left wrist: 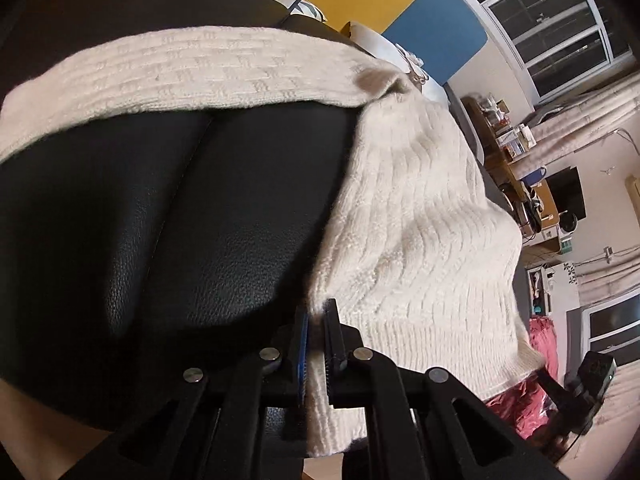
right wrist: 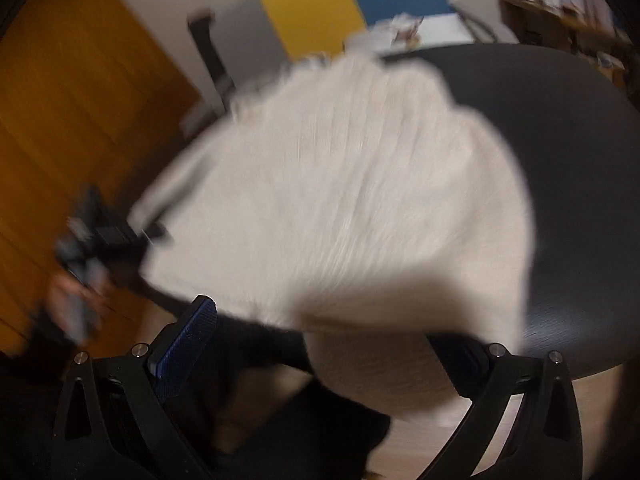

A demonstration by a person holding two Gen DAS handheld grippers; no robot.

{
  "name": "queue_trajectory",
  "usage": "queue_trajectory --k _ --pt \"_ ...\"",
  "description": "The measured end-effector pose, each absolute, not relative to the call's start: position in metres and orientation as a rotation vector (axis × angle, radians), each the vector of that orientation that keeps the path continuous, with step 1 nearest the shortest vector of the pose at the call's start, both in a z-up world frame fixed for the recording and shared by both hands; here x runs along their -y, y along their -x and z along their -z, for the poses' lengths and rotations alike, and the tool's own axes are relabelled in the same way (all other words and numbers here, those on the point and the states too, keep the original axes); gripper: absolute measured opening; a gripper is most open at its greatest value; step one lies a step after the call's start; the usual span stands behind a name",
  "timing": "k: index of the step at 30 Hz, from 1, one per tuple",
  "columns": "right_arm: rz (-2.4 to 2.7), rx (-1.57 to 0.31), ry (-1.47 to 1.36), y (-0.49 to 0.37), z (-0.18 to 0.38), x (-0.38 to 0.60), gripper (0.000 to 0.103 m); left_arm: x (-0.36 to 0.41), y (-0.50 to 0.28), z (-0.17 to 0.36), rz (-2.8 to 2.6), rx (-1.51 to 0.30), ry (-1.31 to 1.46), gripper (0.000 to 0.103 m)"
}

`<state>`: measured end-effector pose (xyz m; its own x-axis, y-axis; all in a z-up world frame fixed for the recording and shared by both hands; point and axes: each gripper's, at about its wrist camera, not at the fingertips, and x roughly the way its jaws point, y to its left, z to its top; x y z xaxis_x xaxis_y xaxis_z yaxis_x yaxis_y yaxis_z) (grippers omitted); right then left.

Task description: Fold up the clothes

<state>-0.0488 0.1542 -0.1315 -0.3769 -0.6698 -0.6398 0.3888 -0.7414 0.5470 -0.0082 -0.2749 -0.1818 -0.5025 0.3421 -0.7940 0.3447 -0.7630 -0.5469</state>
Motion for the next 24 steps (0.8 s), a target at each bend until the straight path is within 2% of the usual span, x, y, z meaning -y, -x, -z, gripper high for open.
queue_trajectory --k 2,4,7,12,16,21,23,24 --pt "2.112 0.610 -1.158 0.063 0.128 -0.184 0.103 0.279 0.013 0.182 2.470 -1.166 -1.576 0.008" --pt "2.141 0.729 -1.212 0.082 0.137 -0.207 0.103 0.284 0.014 0.185 2.452 -1.231 -1.577 0.008" --pt "2.155 0.847 -1.292 0.102 0.159 -0.228 0.103 0.285 0.012 0.185 2.460 -1.222 -1.580 0.008" --pt "2.086 0.902 -1.414 0.112 0.189 -0.231 0.103 0.267 0.016 0.151 2.583 -0.886 -1.519 0.007" --pt "1.999 1.017 -1.364 0.119 0.197 -0.232 0.103 0.252 0.022 0.112 2.728 -0.768 -1.435 0.012" --pt "1.998 1.081 -1.345 0.123 0.189 -0.228 0.103 0.206 0.048 0.111 2.805 -0.492 -1.552 0.013" --pt "2.094 1.001 -1.353 0.120 0.175 -0.222 0.103 0.187 0.056 0.119 2.825 -0.397 -1.610 0.013" --pt "2.175 0.904 -1.332 0.117 0.159 -0.213 0.103 0.182 0.058 0.127 2.801 -0.372 -1.656 0.013"
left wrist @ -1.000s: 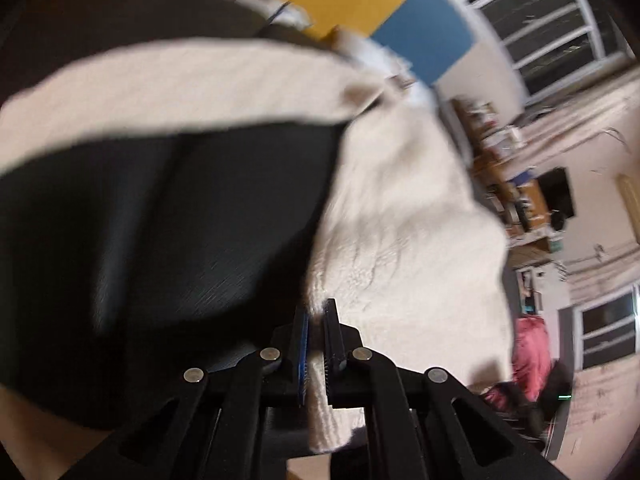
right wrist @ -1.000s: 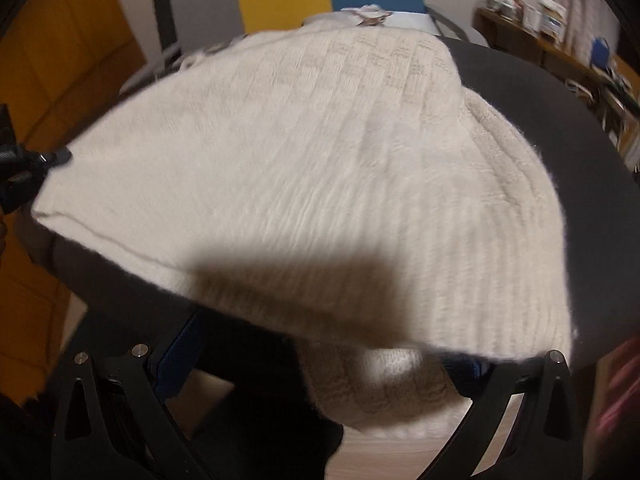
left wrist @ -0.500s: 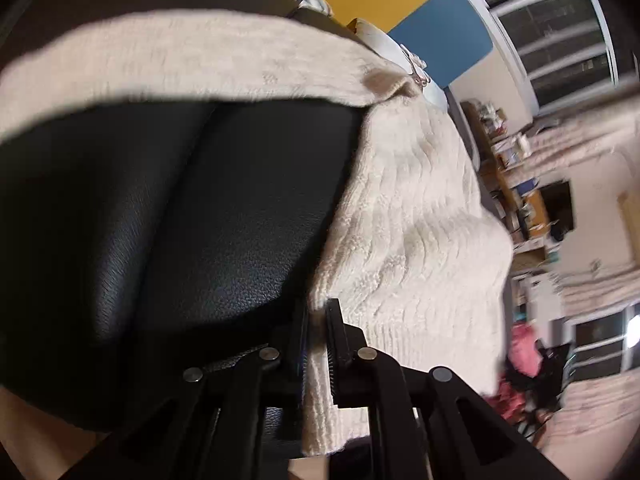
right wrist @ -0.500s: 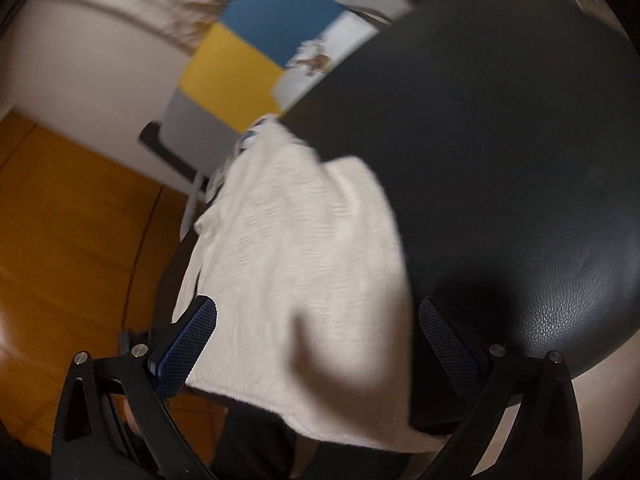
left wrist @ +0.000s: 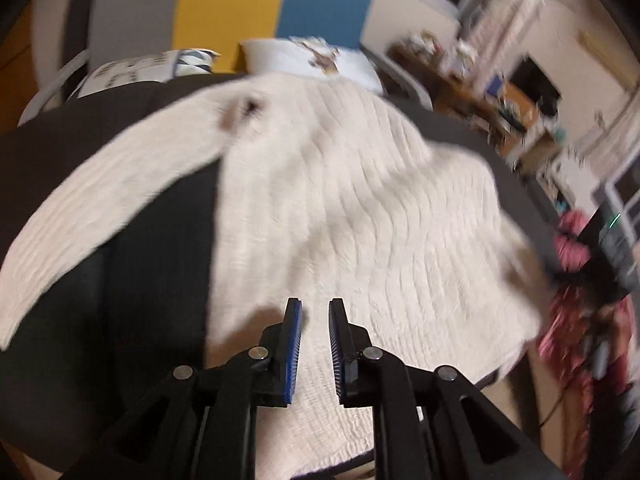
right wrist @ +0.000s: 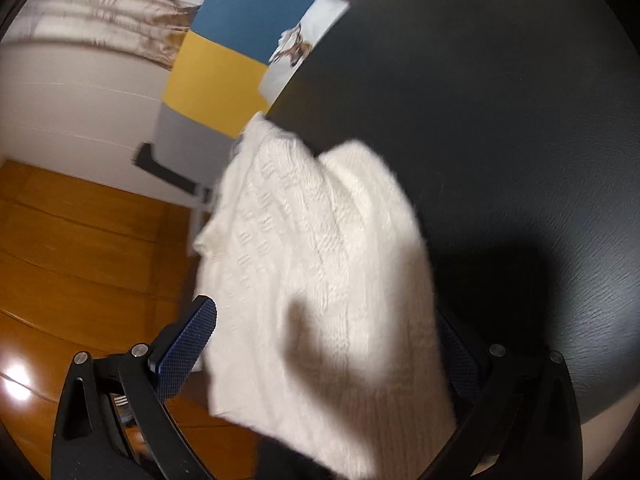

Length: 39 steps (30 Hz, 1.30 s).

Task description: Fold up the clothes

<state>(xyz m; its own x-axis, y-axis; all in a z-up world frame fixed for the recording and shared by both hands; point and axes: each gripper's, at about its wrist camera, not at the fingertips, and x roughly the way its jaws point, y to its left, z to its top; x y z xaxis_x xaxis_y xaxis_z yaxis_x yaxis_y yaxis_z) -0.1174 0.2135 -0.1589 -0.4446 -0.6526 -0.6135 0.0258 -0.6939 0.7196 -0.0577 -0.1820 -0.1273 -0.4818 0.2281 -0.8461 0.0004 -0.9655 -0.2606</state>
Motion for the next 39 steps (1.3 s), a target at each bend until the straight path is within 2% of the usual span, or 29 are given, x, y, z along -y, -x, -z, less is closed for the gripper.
queue_trajectory --k 3,6,10,14,16,18,20,25,28,30,31,32,35,39 --pt "2.408 0.575 -1.241 0.109 0.108 -0.188 0.103 0.170 0.058 0.149 -2.525 0.303 1.610 0.012" --pt "2.269 0.396 -1.179 0.116 0.080 -0.150 0.103 0.167 0.048 0.156 -2.523 0.293 1.593 0.013" --pt "2.160 0.207 -1.264 0.140 0.093 -0.091 0.103 0.193 0.049 0.143 -2.474 0.472 1.571 0.013" --pt "2.041 0.222 -1.404 0.163 0.141 -0.047 0.103 0.240 0.070 0.100 -2.639 0.472 1.402 0.013" --pt "2.003 0.218 -1.462 0.172 0.160 -0.028 0.103 0.273 0.085 0.095 -2.739 0.496 1.424 0.013" --pt "2.039 0.161 -1.399 0.168 0.163 -0.024 0.103 0.317 0.101 0.094 -2.861 0.559 1.484 0.013" --pt "2.041 0.154 -1.369 0.166 0.164 -0.026 0.103 0.364 0.101 0.103 -2.907 0.732 1.538 0.013" --pt "2.013 0.116 -1.383 0.165 0.155 -0.027 0.103 0.444 0.038 0.115 -3.010 0.948 1.542 0.013" --pt "2.014 0.070 -1.257 0.175 0.115 -0.011 0.103 0.485 -0.012 0.121 -3.056 1.129 1.522 0.013" --pt "1.992 0.095 -1.188 0.194 0.093 0.010 0.103 0.515 -0.048 0.130 -3.015 1.343 1.485 0.014" --pt "1.982 0.098 -1.165 0.204 0.085 0.023 0.103 0.531 -0.068 0.136 -2.975 1.470 1.451 0.020" --pt "1.975 0.086 -1.153 0.215 0.080 0.037 0.103 0.542 -0.080 0.142 -2.925 1.559 1.429 0.021" --pt "2.013 -0.034 -1.194 0.252 0.084 0.091 0.103 0.567 -0.109 0.158 -2.774 1.771 1.370 0.025" --pt "1.993 -0.039 -1.297 0.294 0.110 0.143 0.103 0.579 -0.118 0.182 -2.547 1.922 1.325 0.029"
